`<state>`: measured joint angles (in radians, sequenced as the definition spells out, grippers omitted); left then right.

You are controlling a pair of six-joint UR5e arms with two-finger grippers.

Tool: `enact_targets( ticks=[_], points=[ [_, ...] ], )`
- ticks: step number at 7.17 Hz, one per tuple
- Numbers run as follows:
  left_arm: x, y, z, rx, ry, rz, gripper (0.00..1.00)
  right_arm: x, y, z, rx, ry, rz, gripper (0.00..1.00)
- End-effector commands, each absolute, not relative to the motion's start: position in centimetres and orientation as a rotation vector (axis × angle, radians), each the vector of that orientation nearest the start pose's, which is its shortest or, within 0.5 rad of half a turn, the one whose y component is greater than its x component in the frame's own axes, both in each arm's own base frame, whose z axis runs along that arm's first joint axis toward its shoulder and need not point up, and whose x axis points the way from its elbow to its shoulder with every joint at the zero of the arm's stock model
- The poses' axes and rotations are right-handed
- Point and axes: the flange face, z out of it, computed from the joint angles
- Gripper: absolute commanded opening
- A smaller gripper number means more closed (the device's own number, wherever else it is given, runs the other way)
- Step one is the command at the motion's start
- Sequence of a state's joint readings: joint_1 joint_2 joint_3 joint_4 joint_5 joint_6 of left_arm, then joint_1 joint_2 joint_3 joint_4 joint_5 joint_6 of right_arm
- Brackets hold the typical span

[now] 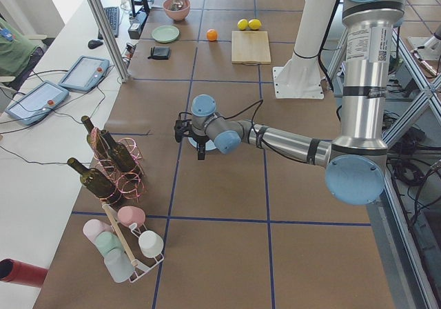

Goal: Pick orange to plate
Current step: 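Reach the left gripper to the rim of the light blue plate and grip it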

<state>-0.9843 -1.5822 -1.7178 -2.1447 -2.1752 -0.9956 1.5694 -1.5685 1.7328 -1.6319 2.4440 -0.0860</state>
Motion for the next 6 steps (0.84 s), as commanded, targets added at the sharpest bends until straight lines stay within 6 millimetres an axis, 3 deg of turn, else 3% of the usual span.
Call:
enact_targets(
  ticks=[1,3,6],
  points=[
    [27.0,-47.2,52.5,0.085,0.869,-0.177,0.93,5.5,-49.4,57.6,0.132,-0.883,-0.127,1.00],
    [28.6,-47.6,53.4,0.088,0.843,-0.174,0.85,5.5,-49.4,57.6,0.131,-0.886,-0.126,1.00],
    [30.5,-47.0,52.6,0.078,0.854,-0.152,0.79,5.5,-49.4,57.6,0.129,-0.886,-0.125,1.00]
  ],
)
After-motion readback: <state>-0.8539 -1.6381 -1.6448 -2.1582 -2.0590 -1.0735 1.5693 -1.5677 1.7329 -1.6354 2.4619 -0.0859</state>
